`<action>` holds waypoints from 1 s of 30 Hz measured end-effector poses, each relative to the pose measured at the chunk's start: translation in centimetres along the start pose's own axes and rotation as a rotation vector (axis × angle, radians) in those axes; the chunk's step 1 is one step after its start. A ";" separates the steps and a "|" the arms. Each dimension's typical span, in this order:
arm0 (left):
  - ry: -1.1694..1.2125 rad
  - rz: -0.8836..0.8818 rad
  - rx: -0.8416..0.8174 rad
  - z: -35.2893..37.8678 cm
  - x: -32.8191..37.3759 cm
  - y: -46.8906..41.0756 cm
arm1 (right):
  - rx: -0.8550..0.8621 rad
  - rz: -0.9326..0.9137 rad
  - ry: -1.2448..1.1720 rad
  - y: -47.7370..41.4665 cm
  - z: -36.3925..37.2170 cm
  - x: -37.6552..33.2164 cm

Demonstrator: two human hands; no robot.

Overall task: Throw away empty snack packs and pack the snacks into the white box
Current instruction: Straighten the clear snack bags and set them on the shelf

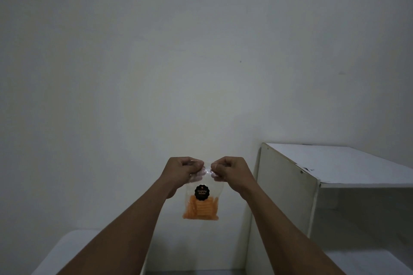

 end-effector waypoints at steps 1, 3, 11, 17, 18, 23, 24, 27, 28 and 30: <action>-0.002 0.003 0.001 -0.1 0.1 0.0 | -0.004 -0.004 0.007 0.0 0.1 0.0; -0.027 0.022 0.030 -0.2 0.3 -0.1 | -0.003 -0.015 0.007 0.0 0.4 -0.1; -0.082 0.013 0.111 -0.7 0.0 -0.6 | 0.068 -0.040 0.053 -0.4 0.5 0.0; -0.338 -0.052 0.340 -0.4 -0.2 -1.3 | 0.166 -0.068 0.177 -0.1 1.1 0.6; -0.440 -0.086 0.384 -0.3 0.0 -1.2 | 0.173 -0.072 0.208 0.0 1.3 0.6; -0.178 -0.308 0.304 0.9 0.0 -1.0 | 0.206 -0.116 0.348 0.6 1.7 0.8; -0.093 -0.328 0.272 1.2 0.1 -0.9 | 0.206 -0.122 0.354 0.7 1.8 0.8; -0.007 -0.321 0.256 1.5 0.4 -1.0 | 0.189 -0.116 0.324 0.7 1.8 1.1; 0.007 -0.312 0.261 1.6 0.5 -1.0 | 0.185 -0.114 0.308 0.7 1.8 1.2; 0.030 -0.300 0.261 1.6 0.6 -1.0 | 0.176 -0.114 0.287 0.7 1.7 1.4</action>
Point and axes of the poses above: each hand's wrist, its own y-axis away from the middle knuckle, its own z-axis out of the palm, x = y × z, the point moved 3 cm from there along -y, towards the middle knuckle, and after that the axes turned 2 degrees about -x, right-handed, at the moved point
